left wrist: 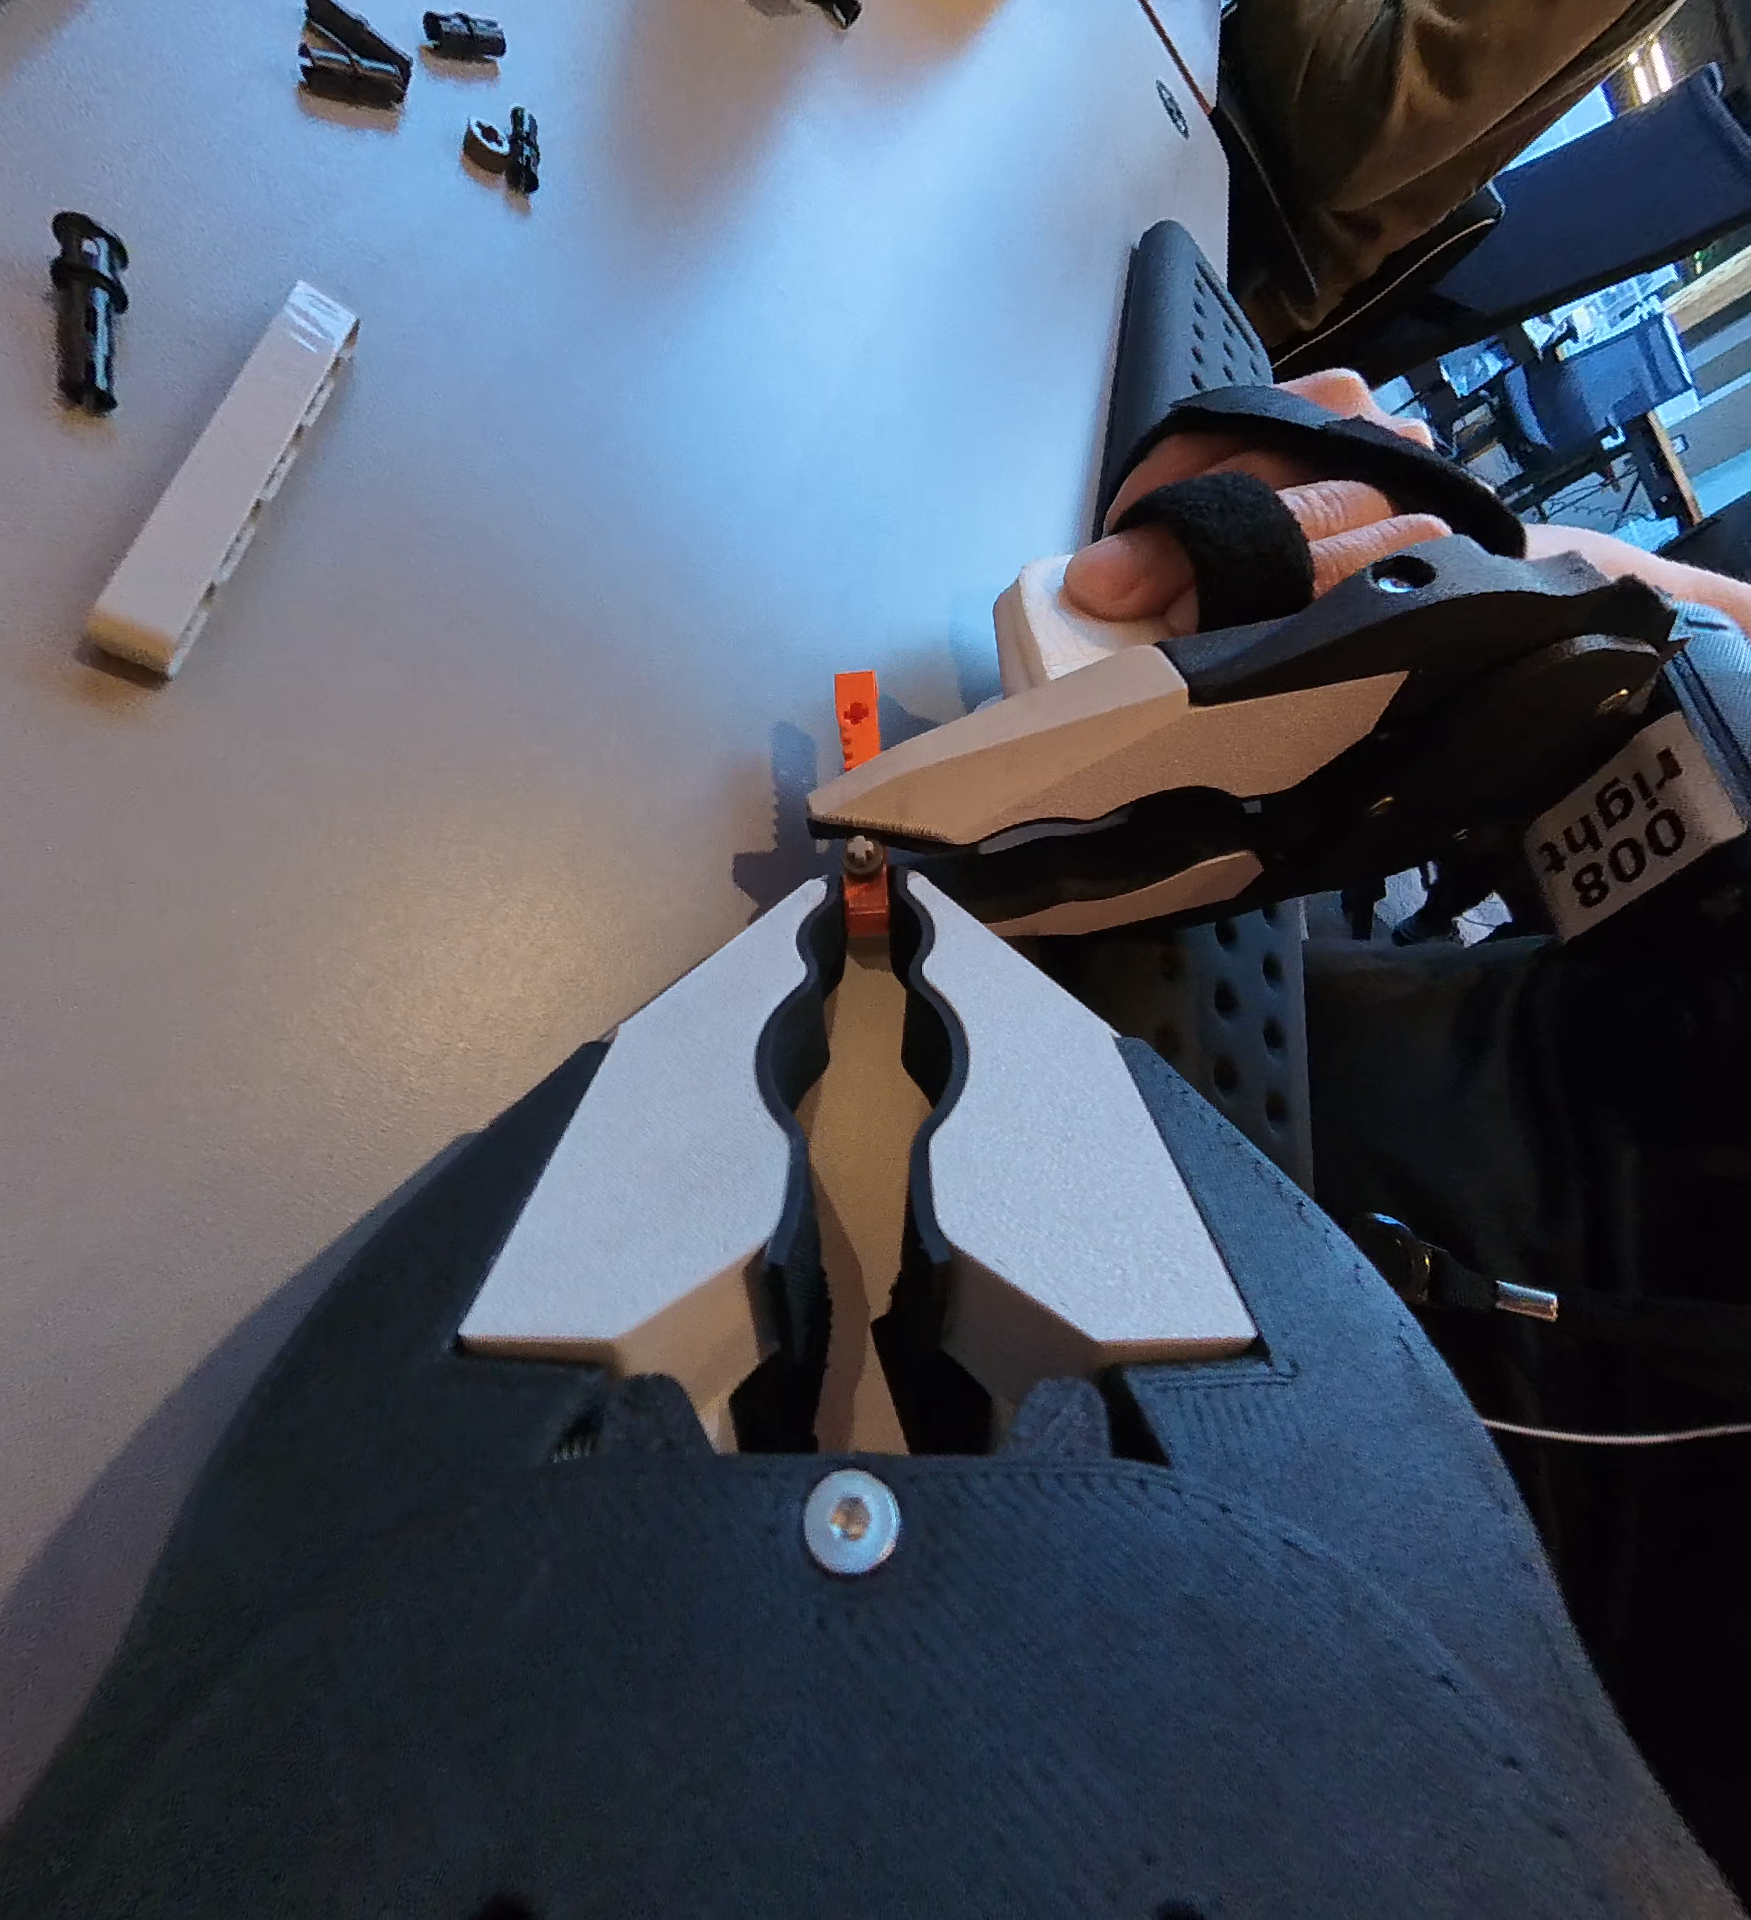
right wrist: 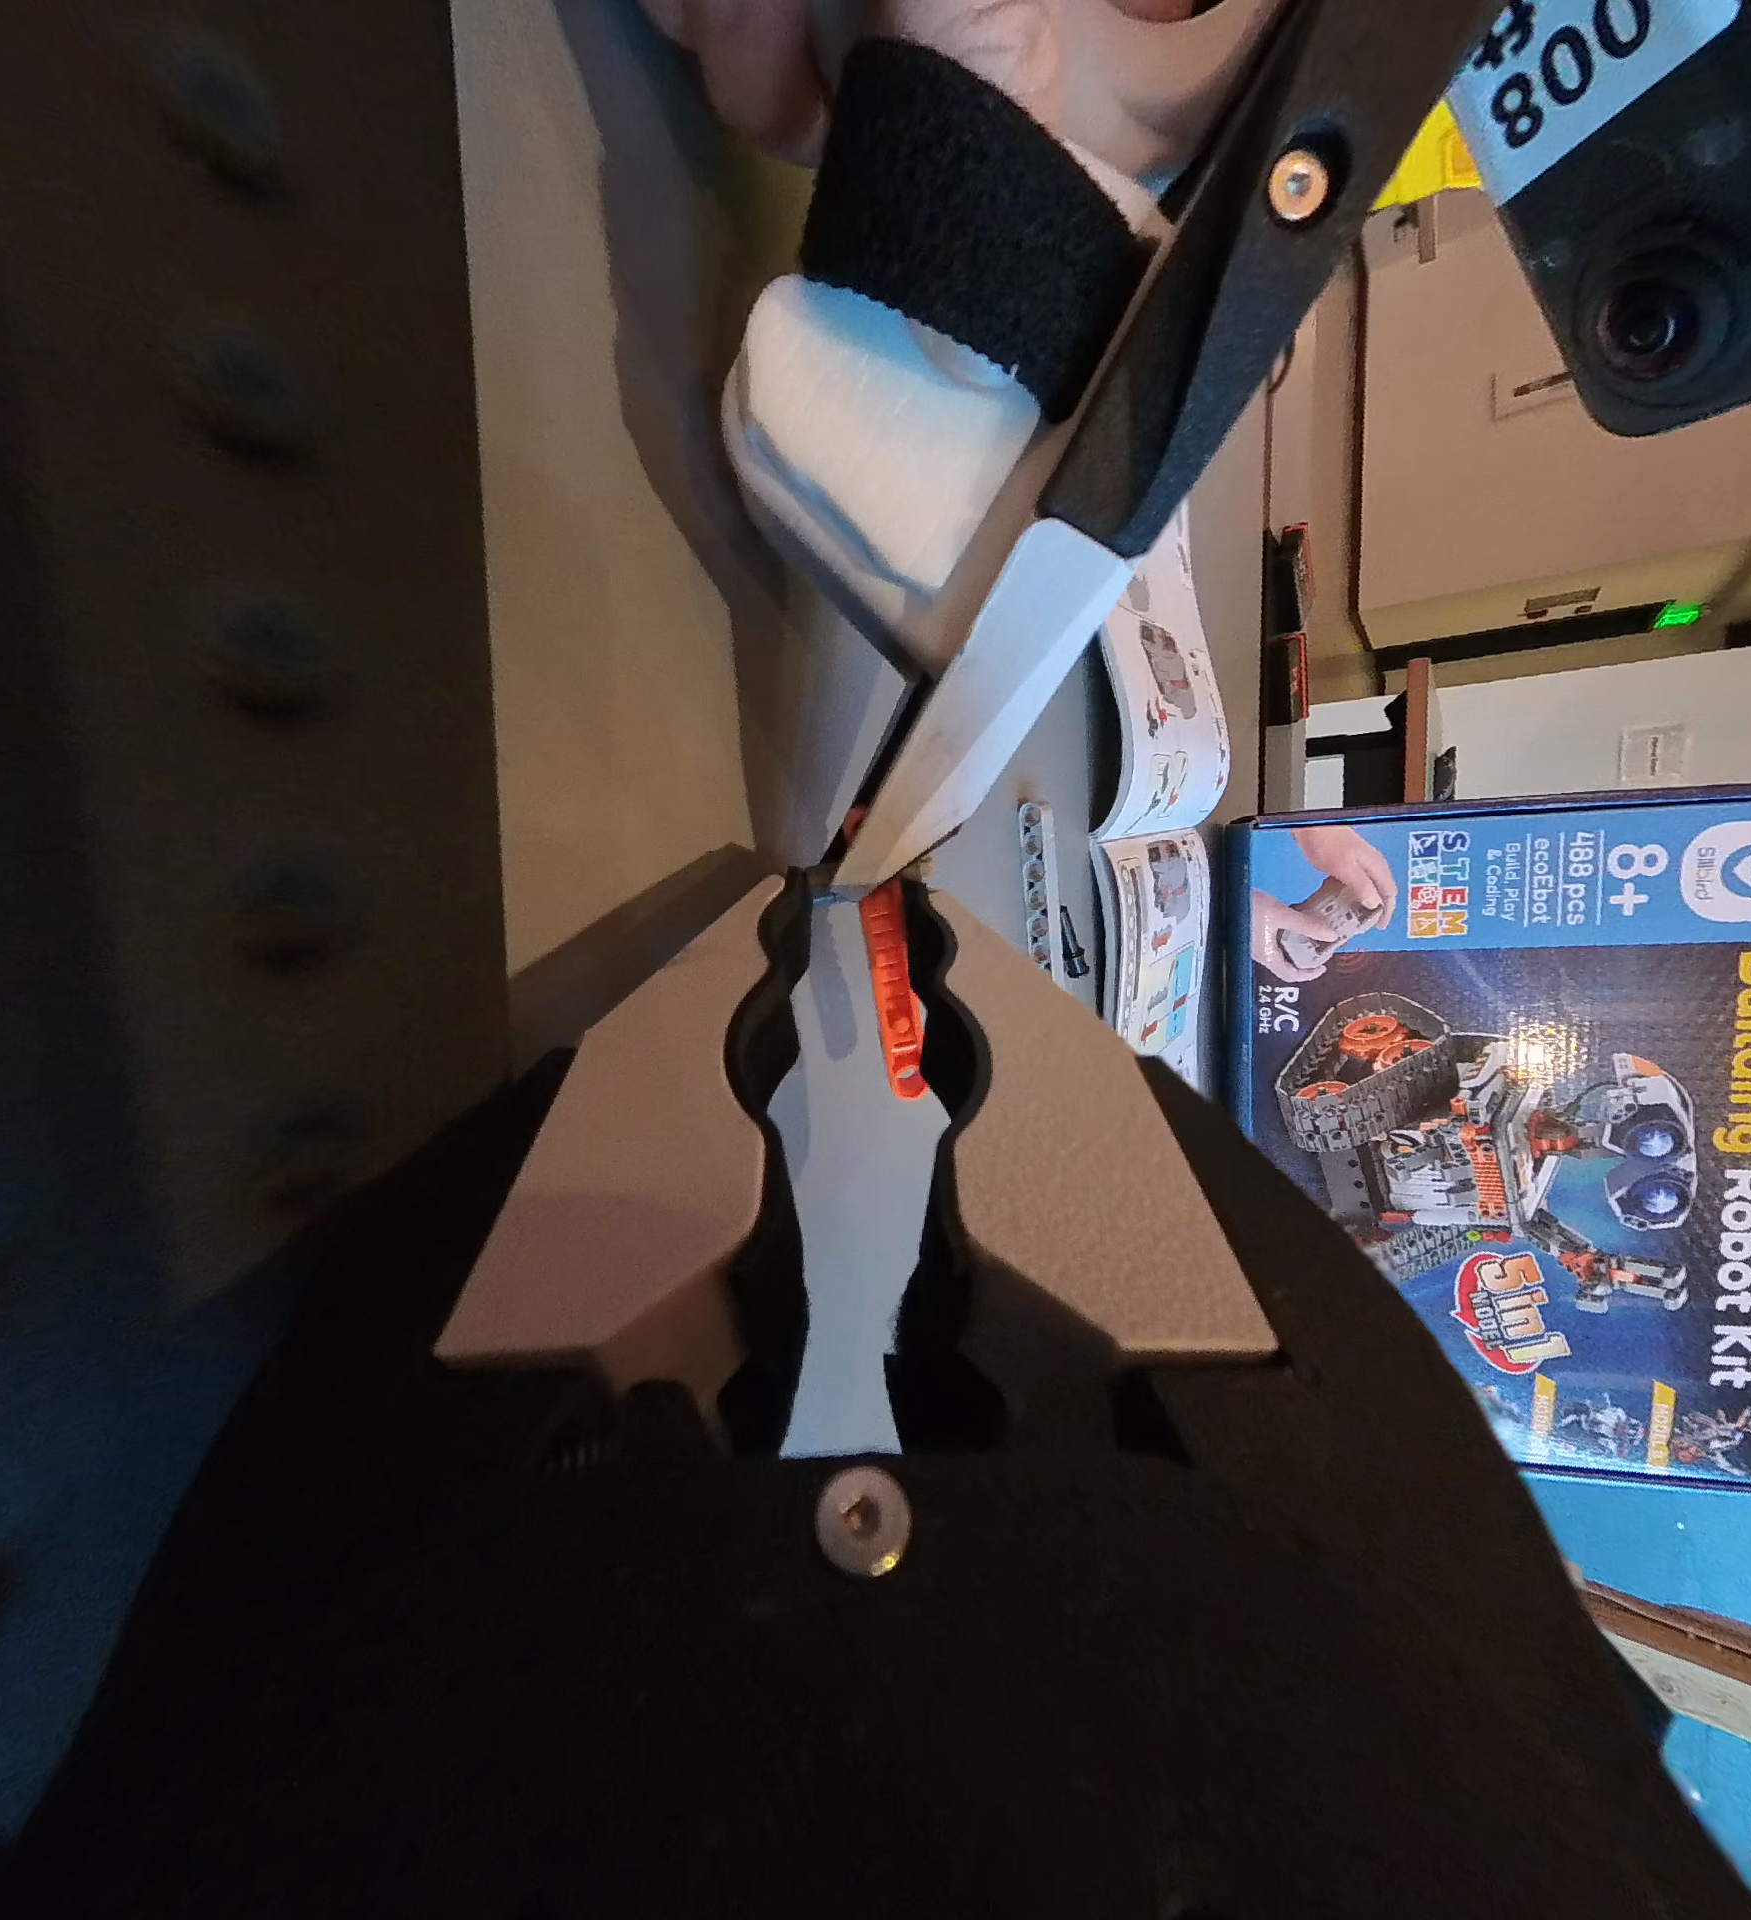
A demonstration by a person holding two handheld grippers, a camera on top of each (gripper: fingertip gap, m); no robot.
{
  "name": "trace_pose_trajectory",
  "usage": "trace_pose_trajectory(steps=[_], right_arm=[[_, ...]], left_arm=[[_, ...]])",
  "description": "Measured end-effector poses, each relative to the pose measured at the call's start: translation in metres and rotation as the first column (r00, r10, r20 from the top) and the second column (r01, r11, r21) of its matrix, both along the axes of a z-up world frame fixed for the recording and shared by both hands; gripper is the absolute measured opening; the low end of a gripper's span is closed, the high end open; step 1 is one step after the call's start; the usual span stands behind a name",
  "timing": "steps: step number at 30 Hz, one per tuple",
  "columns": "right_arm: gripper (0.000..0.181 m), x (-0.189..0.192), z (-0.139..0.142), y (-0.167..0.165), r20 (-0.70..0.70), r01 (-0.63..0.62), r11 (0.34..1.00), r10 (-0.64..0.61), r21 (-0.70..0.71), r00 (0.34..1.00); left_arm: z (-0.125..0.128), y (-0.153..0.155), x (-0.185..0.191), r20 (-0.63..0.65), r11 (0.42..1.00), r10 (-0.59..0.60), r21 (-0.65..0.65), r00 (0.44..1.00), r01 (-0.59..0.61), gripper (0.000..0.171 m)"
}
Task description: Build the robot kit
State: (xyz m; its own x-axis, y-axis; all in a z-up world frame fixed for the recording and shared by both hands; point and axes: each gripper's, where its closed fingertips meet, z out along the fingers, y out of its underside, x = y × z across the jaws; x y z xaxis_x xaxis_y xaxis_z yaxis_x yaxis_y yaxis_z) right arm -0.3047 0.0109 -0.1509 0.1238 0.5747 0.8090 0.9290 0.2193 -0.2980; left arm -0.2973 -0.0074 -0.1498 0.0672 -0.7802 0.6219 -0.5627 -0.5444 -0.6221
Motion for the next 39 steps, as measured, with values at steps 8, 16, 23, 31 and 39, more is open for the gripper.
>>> trace_pose_trajectory(steps=[8, 16, 23, 31, 39], right_arm=[[0.016, 0.001, -0.001, 0.000, 0.003, 0.011, 1.000, -0.011, -0.010, 1.000], [0.016, -0.003, 0.006, 0.000, 0.004, -0.029, 0.998, 0.029, 0.058, 1.000], [0.017, -0.001, 0.007, 0.002, -0.003, -0.011, 0.998, 0.011, 0.057, 1.000], [0.017, 0.002, 0.001, 0.004, -0.002, 0.015, 1.000, -0.015, 0.021, 1.000], [0.017, 0.003, -0.003, 0.005, -0.036, 0.043, 0.998, -0.044, -0.045, 0.998]], left_arm=[[0.000, 0.001, 0.000, 0.015, 1.000, 0.017, 0.018, 1.000, -0.017, 0.005], [0.012, -0.001, -0.004, 0.091, 0.998, 0.040, -0.059, 0.995, -0.035, 0.010], [0.010, 0.003, -0.007, 0.080, 0.998, 0.059, 0.027, 0.995, -0.061, 0.005], [0.008, 0.008, -0.005, 0.065, 0.995, 0.075, 0.060, 0.995, -0.079, 0.004], [0.005, 0.010, -0.004, 0.054, 0.997, 0.077, -0.010, 0.996, -0.077, 0.004]])
